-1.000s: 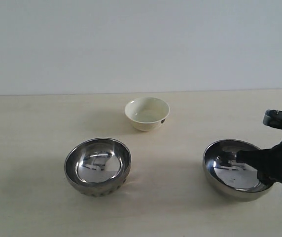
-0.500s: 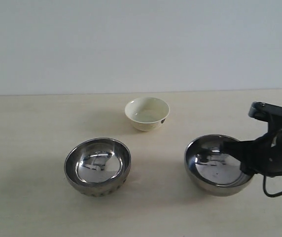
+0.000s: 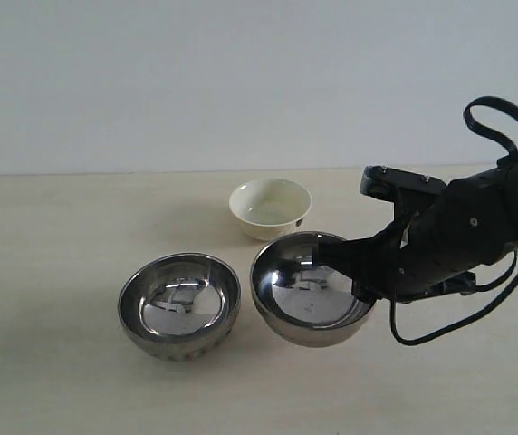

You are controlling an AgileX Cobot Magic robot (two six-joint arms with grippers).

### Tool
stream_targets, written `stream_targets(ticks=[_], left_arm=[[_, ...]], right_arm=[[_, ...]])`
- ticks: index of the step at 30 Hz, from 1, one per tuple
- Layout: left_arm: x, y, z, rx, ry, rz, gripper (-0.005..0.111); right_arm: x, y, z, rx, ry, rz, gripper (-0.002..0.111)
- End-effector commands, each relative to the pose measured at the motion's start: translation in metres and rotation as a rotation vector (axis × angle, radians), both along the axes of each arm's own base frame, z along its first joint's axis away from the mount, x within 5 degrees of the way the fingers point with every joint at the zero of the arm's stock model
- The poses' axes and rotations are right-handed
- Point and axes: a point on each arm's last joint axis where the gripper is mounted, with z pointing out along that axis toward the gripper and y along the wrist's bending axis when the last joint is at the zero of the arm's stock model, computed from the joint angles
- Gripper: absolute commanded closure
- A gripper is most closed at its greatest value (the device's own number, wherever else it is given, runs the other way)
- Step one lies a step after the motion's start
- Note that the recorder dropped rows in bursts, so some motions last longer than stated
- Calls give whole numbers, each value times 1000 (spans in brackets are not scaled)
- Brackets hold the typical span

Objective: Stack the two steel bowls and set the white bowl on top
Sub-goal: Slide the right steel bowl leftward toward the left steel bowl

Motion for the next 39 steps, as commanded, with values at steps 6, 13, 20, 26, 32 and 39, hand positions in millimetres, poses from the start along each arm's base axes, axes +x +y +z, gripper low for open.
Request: stream_targets(ticks=[6, 13, 20, 26, 32, 39], left_arm=[[0, 0, 0, -5, -7, -3, 103], [0, 0, 0, -5, -7, -3, 103], [0, 0, 0, -5, -7, -3, 103], [0, 0, 0, -5, -7, -3, 103], [0, 0, 0, -5, -7, -3, 103], [0, 0, 0, -5, -7, -3, 103]], right_arm=[[-1, 17, -8, 23, -24, 33, 108], [-2, 19, -10, 21, -16, 39, 108], [-5, 17, -12, -2, 27, 39, 108], [-6, 17, -13, -6, 31, 41, 108], [-6, 17, -13, -14, 31, 52, 108], [-6, 17, -13, -25, 30, 68, 108]])
